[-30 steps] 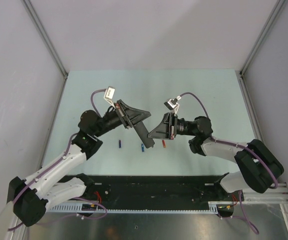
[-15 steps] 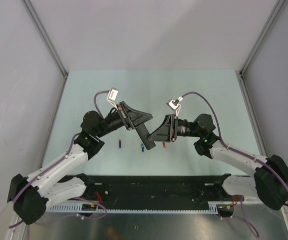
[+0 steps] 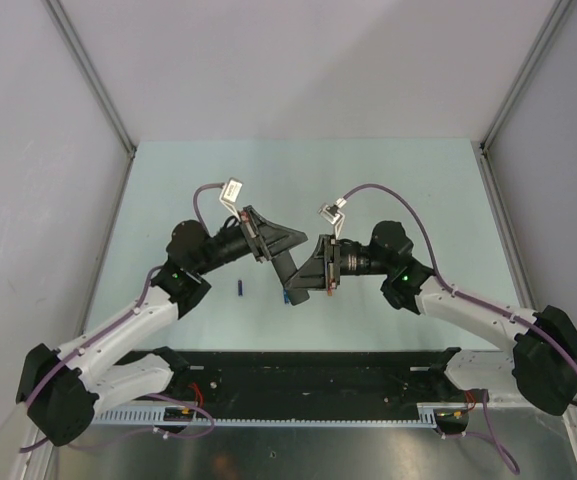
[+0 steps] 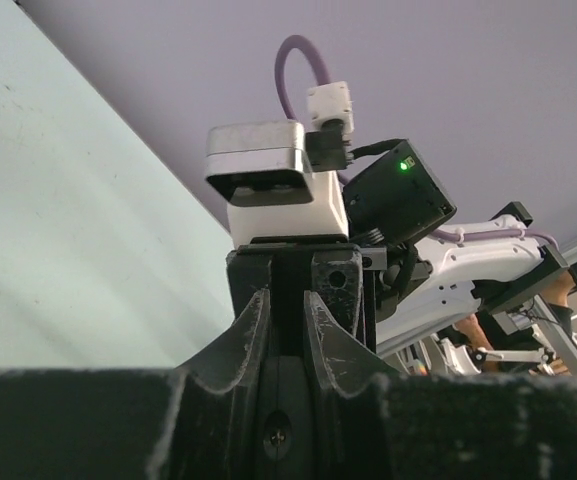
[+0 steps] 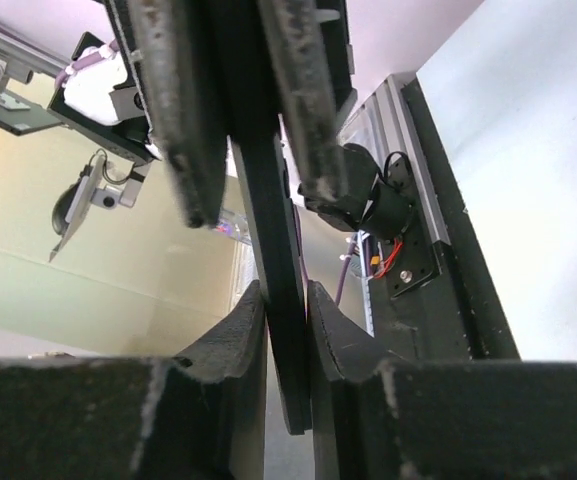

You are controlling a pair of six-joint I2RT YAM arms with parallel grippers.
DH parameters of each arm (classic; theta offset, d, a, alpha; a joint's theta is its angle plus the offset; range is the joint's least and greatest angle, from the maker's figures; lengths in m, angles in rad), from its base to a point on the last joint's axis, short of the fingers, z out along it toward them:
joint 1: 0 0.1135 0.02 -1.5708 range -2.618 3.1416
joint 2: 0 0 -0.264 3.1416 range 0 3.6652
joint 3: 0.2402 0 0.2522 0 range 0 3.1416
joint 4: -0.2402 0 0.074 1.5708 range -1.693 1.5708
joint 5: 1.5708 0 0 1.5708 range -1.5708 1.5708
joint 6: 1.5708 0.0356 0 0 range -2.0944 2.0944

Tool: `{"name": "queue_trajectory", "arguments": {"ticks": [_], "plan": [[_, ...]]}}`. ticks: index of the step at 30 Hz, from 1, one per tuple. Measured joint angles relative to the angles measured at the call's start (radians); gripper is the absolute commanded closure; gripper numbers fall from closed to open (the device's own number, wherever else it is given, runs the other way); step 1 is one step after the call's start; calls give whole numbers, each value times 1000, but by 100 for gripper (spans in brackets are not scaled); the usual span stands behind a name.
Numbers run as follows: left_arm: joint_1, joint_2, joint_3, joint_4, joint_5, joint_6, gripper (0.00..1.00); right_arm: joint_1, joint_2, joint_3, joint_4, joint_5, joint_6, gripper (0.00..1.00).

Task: Load the batteries into the remote control
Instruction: Adjust the remote control.

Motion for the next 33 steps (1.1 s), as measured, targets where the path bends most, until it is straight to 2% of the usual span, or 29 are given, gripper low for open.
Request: {"name": "queue_trajectory", "arguments": {"ticks": [2,5,6,9,10,14,19,26,31,33], "plan": [[2,3,0,-3,0,-15,96,2,1,2,6,-7,-21,98],[3,4,-1,-3,1,-27,62,2,1,2,11,-14,-41,100],[3,4,-2,-3,0,-23,38,2,0,2,10,-15,-42,100],[2,4,-15,-2,-3,-5,19,5,0,7,-14,2,-37,100],[2,4,-18,-2,-3,-2,17,5,0,7,-29,10,-37,100],[11,0,-37,5,-6,2,15,0,-27,7,-113,43,-47,100],[23,-1,-64,6,-6,-1,18,-14,-89,7,-179,83,-68,100],[23,-35,-117,9,-7,-17,41,-21,-109,7,-214,124,-82,100],[23,-67,-134,21,-8,-27,52,-22,-109,7,-219,132,-79,100],[23,-68,-138,37,-9,-36,59,-22,-108,7,-218,132,-72,100]]}}
